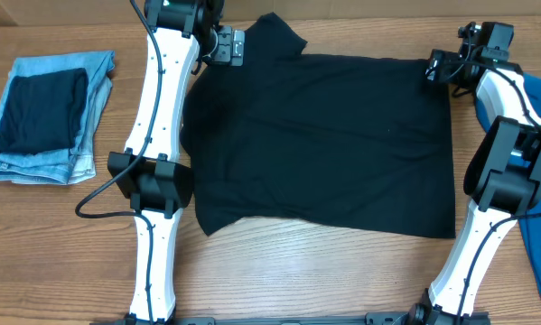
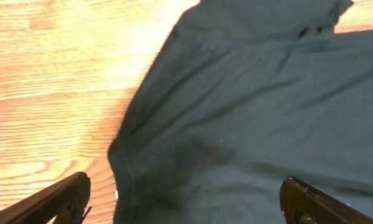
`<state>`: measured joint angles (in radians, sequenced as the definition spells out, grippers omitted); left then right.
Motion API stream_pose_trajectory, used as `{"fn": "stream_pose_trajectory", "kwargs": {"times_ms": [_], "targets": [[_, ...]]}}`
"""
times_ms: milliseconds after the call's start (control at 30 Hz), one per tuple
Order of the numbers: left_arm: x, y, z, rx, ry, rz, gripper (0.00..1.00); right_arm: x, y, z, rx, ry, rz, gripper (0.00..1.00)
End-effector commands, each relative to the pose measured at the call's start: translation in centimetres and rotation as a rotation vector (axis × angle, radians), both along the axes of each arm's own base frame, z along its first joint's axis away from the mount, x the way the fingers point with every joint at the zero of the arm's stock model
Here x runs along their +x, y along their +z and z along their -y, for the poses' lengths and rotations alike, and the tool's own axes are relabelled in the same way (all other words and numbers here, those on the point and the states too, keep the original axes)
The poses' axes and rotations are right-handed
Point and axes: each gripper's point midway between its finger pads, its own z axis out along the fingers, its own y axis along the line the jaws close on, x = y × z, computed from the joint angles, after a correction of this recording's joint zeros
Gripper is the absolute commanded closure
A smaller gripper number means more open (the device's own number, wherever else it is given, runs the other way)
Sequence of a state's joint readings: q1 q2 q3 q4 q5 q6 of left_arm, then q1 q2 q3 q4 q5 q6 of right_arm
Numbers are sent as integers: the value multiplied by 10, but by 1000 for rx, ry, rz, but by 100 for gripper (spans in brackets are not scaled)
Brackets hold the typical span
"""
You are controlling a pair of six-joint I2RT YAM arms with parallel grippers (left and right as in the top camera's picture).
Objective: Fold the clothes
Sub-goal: 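Move both grippers down to the t-shirt's bottom hem corners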
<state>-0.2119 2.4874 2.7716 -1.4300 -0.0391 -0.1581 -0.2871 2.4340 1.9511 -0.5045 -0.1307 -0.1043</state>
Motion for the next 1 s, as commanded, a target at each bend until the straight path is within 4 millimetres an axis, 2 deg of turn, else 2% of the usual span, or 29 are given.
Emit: {"fn": "stream_pose_trajectory", "kwargs": {"times_ms": [0, 167, 200, 233, 367, 467, 533, 600, 667, 767, 900, 967], "targets": [[-5, 46, 0, -15, -2, 92, 0, 3, 70, -6, -14, 7, 66, 0], [-32, 97, -2, -61, 18, 145, 0, -43, 145, -20, 111, -135, 25, 0], [-45, 109, -5, -72, 40, 141, 0, -67, 164, -24, 152, -185, -9, 0], [-56, 115, -6, -75, 48, 129, 0, -80, 170, -27, 170, -206, -36, 0], [-97, 130, -15, -47, 134, 72, 0, -138, 182, -43, 223, -260, -194, 0], [-116, 150, 15, -113, 48, 97, 0, -172, 184, -50, 252, -331, -297, 0], [-131, 164, 30, -112, 9, 124, 0, -202, 180, -43, 220, -456, -395, 0], [-146, 174, 34, -96, 5, 145, 0, -219, 176, -41, 184, -503, -457, 0], [-169, 182, 29, -70, 36, 153, 0, -234, 172, -47, 193, -558, -519, 0], [-205, 174, 16, -40, 79, 99, 0, -242, 165, -65, 188, -542, -570, 0], [-243, 131, -23, 76, 226, 0, 0, -253, 143, -102, 141, -488, -611, 0], [-250, 108, -22, 66, 228, -31, 0, -265, 125, -112, 90, -499, -621, 0]]}}
